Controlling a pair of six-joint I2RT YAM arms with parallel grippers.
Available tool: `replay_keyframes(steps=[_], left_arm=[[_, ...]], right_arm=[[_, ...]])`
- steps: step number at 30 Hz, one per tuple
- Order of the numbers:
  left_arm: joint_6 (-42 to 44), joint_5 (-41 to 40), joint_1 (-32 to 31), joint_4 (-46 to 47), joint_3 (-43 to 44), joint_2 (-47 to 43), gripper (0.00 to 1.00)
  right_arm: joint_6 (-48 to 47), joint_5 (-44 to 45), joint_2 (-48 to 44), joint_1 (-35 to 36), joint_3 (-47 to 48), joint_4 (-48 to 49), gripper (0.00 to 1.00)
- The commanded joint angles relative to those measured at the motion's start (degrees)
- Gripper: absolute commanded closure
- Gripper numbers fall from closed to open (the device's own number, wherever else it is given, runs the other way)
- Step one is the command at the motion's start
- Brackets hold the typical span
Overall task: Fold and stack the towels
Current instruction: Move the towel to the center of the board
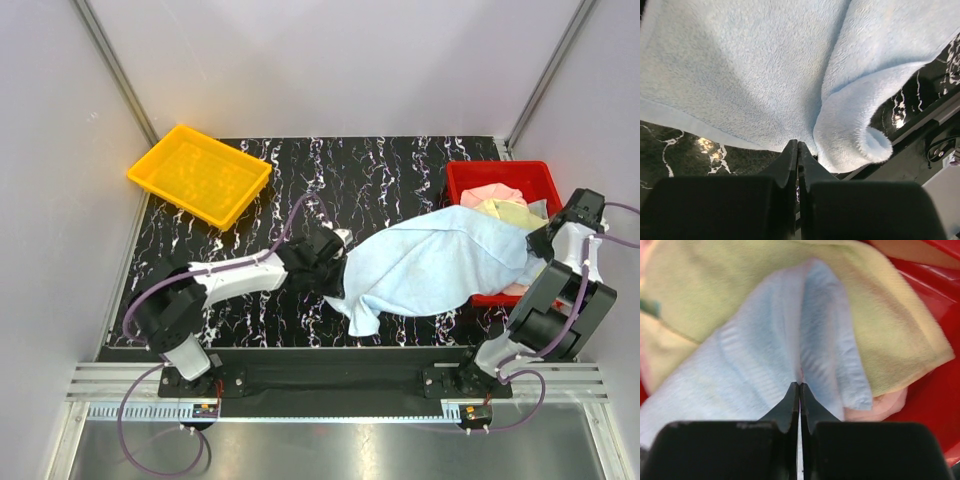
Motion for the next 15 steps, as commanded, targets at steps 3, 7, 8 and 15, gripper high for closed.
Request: replay_keyframes(steps=[3,7,8,15], left_arm=[[2.3,-5.5,5.5,-6.1,2.2,-10.7,1.00],[3.6,-8.7,10.0,-11.1,2.1,-17.9,1.00],[4.2,-8.8,11.0,-12.1,2.1,-20.5,1.00],[5.7,-12.7,15.1,-16.8,-0.3,-33.9,0.97]], right_arm=[[0.2,-15.0,-10.0,5.1,11.6,-5.4,1.00],[2.8,-15.4,-13.2,18.0,23.9,-14.1,1.00],[4.8,-17.2,-13.6,20.0,28.0,-15.2,1.00],[9.4,-27.6,-12.5,37.4,34.2,-16.4,1.00]])
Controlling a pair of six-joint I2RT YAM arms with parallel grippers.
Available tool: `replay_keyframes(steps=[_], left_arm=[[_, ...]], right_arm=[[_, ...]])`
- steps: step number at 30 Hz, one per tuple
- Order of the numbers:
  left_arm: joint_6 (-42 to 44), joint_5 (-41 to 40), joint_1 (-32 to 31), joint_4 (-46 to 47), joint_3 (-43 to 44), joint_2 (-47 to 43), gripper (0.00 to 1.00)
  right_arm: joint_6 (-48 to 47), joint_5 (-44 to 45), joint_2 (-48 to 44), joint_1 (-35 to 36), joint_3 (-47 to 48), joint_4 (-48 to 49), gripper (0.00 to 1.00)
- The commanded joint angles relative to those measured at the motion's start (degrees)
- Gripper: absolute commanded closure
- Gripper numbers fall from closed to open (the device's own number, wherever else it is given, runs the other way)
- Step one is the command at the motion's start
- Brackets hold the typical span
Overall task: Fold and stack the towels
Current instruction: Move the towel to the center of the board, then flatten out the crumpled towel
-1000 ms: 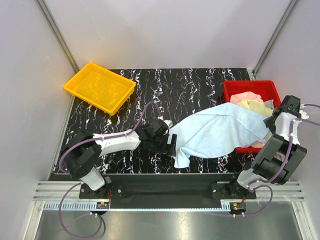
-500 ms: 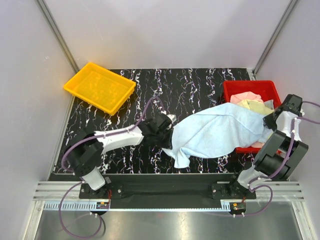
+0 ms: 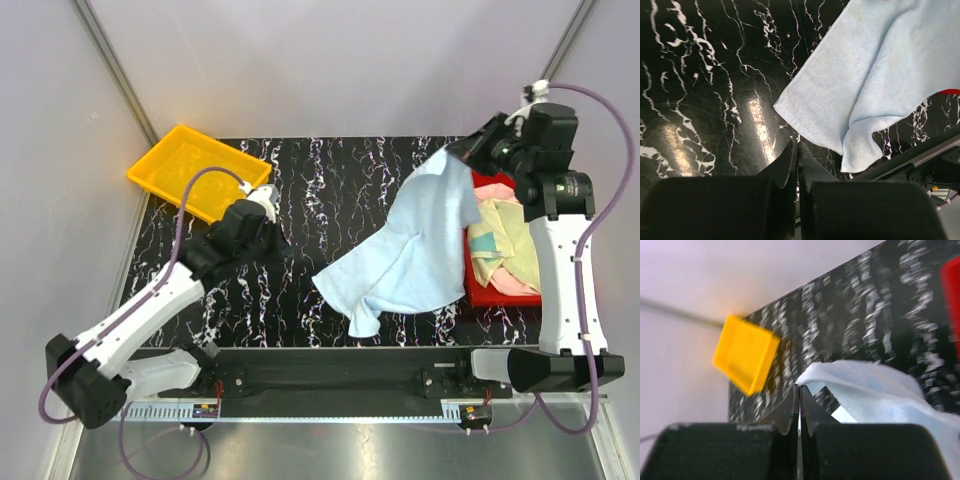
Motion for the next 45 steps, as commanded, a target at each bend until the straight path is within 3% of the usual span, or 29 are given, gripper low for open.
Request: replay_keyframes(steps=[1,7,10,12,13,15,19,23,27,31,39,45], left_arm=[[0.7,-4.3,0.8,-2.5,-1.6,-5.7,0.93],[-1.8,-5.3,3.6,-2.4,-5.0,-10.8,0.66],[-2.5,-6.0,5.4,-2.7,-6.6,-12.5,0.58],[-2.7,-6.7,6.2,-2.9,-7.8,-13.2,0.51],[-2.9,-6.9,6.4,-3.0,-8.1,-13.5,0.48],[-3.1,-6.6,6.5,-2.9,-9.4,-13.2,0.41],[-3.5,-4.9,6.6,-0.6,-11.6,-10.5,0.37],[-3.9,-0.3,6.6,6.3,-14.3,-4.8,0.37],[-4.5,2.9,6.6,9.3,-16.8,-0.2,0.37],[-5.7,4.9,6.6,12.7,-20.0,3.1,0.37],[-6.9,8.2,6.6,18.9,-23.5,7.4,0.37],[-6.5,8.3,6.6,20.6,-23.8,10.3,0.38]], right_arm=[[5.4,-9.7,0.5,7.0,-6.4,-1.2,1.00],[9.8,-9.9,5.9,30.4,-20.4,15.1,1.00],[9.9,-9.9,15.2,40.6,-19.4,20.1,1.00],[8.0,-9.9,20.4,44.8,-16.4,17.3,0.99],[6.5,-9.2,24.5,45.3,-13.6,15.7,0.90],[5.3,-8.9,27.1,45.5,-10.8,12.6,0.69],[-2.5,-1.0,26.0,43.3,-5.8,4.5,0.55],[-9.6,2.8,24.0,35.2,-8.3,2.8,0.52],[-15.5,-1.6,26.6,26.4,-11.9,4.4,0.53],[-22.7,-5.4,34.6,23.5,-6.7,1.6,0.51],[-25.8,-7.2,47.1,19.7,2.9,-3.2,0.51],[-27.6,-5.8,48.9,19.1,0.8,-4.2,0.51]])
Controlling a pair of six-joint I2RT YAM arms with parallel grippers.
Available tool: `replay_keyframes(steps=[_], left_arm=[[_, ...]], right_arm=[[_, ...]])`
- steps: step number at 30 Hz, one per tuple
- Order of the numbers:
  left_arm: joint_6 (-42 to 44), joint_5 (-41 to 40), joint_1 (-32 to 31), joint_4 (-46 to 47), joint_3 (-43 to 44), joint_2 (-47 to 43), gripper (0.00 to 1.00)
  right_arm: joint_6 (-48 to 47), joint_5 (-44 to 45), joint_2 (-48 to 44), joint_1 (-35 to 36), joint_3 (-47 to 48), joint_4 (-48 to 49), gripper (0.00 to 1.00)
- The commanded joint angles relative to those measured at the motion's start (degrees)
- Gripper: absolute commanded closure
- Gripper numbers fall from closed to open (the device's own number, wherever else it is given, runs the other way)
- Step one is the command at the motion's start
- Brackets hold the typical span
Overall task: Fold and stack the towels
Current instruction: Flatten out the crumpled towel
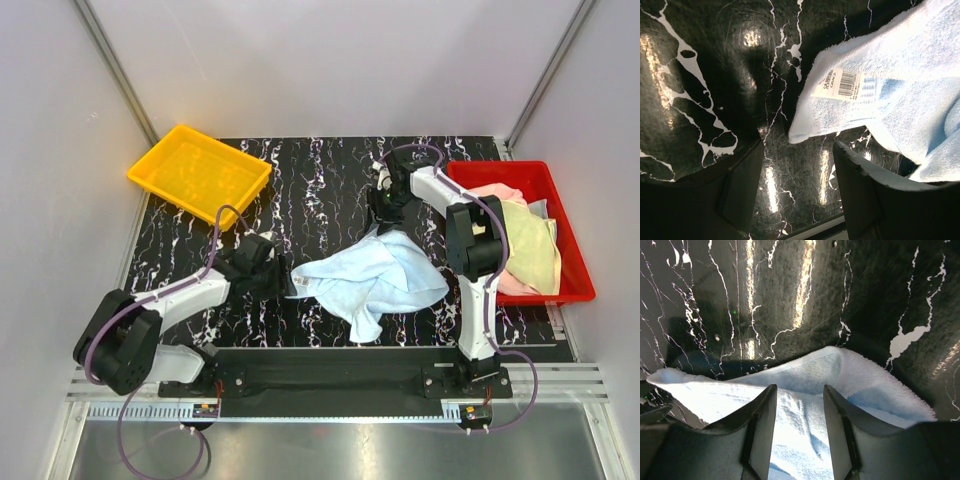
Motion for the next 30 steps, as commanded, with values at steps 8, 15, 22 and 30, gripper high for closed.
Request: replay_keyframes(steps=[8,15,22,30], left_arm=[[0.0,0.5,0.3,6.2,0.0,5.0,0.40],[-0.4,0.5,0.3,6.7,-1.1,5.7,0.46],[-1.0,0.8,0.2,7.7,-1.5,7.6,0.75],[5.6,-4.8,0.2,-4.3,10.5,5.8,1.00]], right_arm=[[-3.4,-7.6,-0.1,-1.0,-1.7,0.9,0.54],[-2.8,-8.5,1.5,-1.0,-1.5,1.7,0.57],[-2.1,-7.9,0.5,-1.0,-1.4,1.9,0.84],[0.0,-1.9,-8.2,-1.0,3.8,-1.3,1.00]])
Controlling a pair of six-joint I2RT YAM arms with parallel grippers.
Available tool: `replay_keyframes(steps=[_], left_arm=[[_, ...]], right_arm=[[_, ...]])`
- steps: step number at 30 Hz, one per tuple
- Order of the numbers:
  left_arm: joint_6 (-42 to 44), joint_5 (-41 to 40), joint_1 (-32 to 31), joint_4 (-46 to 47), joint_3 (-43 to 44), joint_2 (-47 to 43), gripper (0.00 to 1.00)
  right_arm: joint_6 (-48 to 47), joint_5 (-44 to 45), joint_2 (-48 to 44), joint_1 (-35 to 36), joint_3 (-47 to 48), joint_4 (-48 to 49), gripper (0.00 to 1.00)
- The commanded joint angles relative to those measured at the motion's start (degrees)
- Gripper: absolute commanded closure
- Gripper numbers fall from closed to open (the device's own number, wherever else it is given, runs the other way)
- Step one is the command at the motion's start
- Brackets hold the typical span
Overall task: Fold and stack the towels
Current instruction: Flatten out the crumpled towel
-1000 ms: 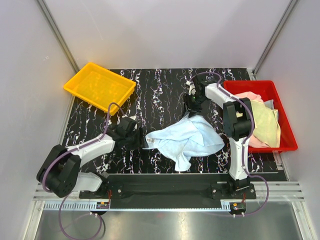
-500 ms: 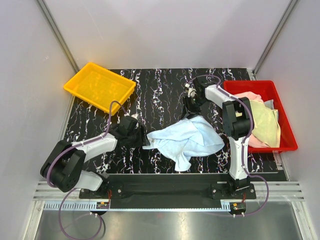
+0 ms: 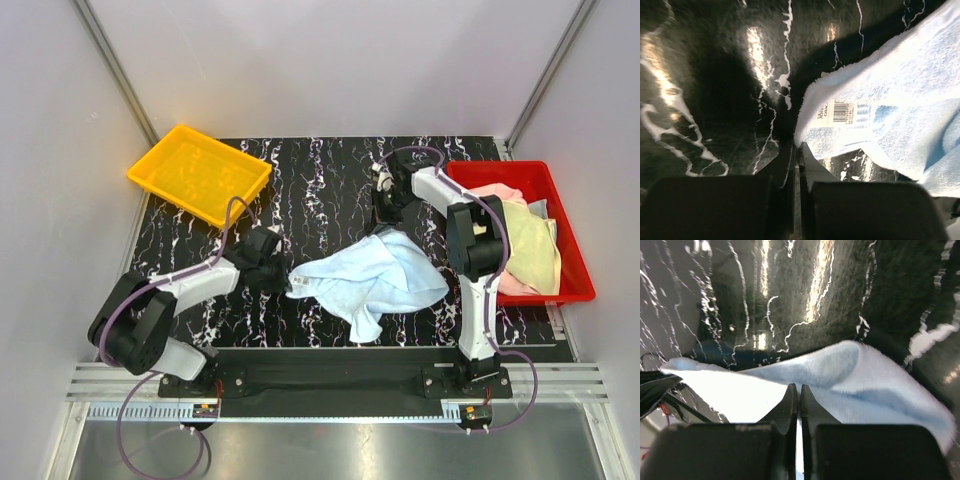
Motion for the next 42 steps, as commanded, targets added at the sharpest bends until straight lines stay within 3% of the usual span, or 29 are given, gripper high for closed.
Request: replay_keyframes(steps=[1,7,10,14,16,18,22,25,28,34,39,42], left_arm=[[5.7,-6.5,0.0,-8.5,10.9,-2.4,1.00],[14.4,-19.2,0.0,-22.8,31.1,-7.5,1.00],[21.7,-21.4,-0.1,-26.8,44.9,-7.0,1.00],[31.0,-23.2,-0.2,-33.8,63.0,-5.7,1.00],[33.5,-22.6,-1.8,-38.4,70.6,-6.9,1.00],[36.7,-23.4,-6.3,-40.6,72.1,-9.0,1.00],[40.9,-28.6,-18.3,-40.8,68.3,-17.2,1.00],[37.3,-27.4,-23.6,-43.6,70.4,-21.3,1.00],[34.6,-18.8,-25.3,-44.7,71.4,-24.1,1.00],[32.9,-5.1,-25.3,-36.4,70.0,-28.1,1.00],[33.8,-3.4,-25.3,-40.4,82.1,-23.8,1.00],[36.5,-5.1,-25.3,-41.5,85.5,-20.6,1.00]], right_arm=[[1.5,4.3,-9.6,-0.3,5.4,-1.6,1.00],[4.0,11.9,-20.7,-0.3,13.2,-3.8,1.00],[3.9,13.1,-24.1,-0.3,23.3,-5.6,1.00],[1.7,15.8,-24.8,-0.3,45.1,-12.1,1.00],[1.3,14.3,-26.9,-0.3,48.1,-13.5,1.00],[1.9,12.2,-33.0,-0.2,44.9,-12.6,1.00],[6.0,4.0,-52.2,-0.2,22.3,-5.1,1.00],[6.4,-3.8,-63.8,-0.1,10.0,1.8,1.00],[7.3,-4.5,-72.8,-0.1,3.1,8.8,1.00],[13.4,-10.2,-76.1,-0.2,2.5,15.5,1.00],[15.0,-8.2,-76.3,-0.2,7.1,20.4,1.00],[13.2,-1.1,-74.3,-0.3,11.2,18.7,1.00]])
